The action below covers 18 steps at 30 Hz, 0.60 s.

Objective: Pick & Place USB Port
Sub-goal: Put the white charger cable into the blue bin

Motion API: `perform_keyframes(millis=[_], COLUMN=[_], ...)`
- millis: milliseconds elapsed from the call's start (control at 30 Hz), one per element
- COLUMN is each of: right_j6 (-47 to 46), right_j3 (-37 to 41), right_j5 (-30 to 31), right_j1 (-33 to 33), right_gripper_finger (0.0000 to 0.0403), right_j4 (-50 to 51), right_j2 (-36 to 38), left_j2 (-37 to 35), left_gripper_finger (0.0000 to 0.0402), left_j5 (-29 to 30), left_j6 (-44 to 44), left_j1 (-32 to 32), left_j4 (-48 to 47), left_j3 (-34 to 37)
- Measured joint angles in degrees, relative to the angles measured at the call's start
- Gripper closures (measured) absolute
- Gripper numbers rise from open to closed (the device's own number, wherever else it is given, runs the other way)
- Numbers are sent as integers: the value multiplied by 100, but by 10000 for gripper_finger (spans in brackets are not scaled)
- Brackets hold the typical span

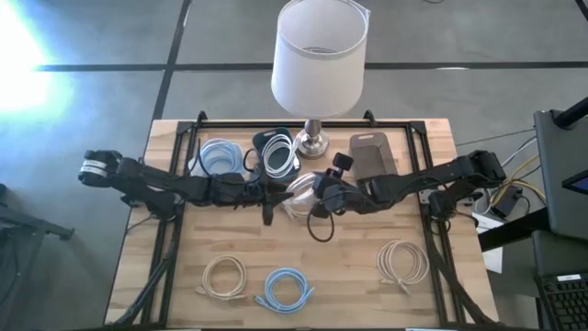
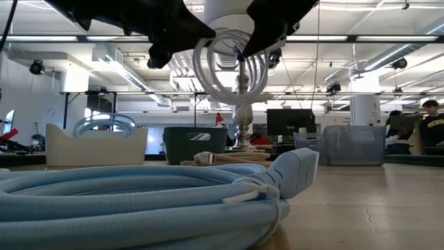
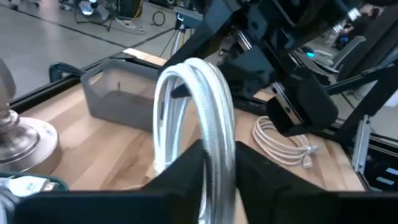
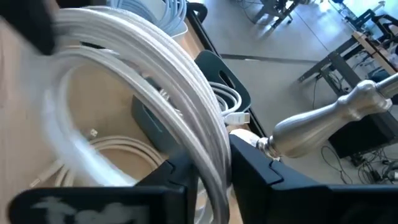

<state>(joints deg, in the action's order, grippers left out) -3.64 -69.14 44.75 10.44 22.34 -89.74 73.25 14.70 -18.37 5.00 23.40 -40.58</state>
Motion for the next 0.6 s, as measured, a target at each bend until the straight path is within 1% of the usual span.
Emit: perform_keyframes(millis=[100, 133, 333, 500, 600], right_j6=[101, 103, -141, -212, -232], right_j3=[0, 0, -117, -321, -387], right_j5=[-16, -17, 33, 21, 23], right_j1=[0, 0, 130, 330, 375], right_gripper_finger=[301, 294, 263, 247, 240], right_j4=[6, 19, 548, 1043, 1178], right_j2=[1, 1, 86, 262, 420], left_j2=[0, 0, -204, -424, -528], left_gripper_finger=[359, 363, 363, 369, 376], left_j5=[15, 13, -61, 32, 31], left_j6=[40, 48, 47, 56, 204], left_j1=[-52, -83, -459, -928, -1090], left_j4=[-1, -11, -190, -816, -1040], left_j3=[0, 0, -4, -158, -274])
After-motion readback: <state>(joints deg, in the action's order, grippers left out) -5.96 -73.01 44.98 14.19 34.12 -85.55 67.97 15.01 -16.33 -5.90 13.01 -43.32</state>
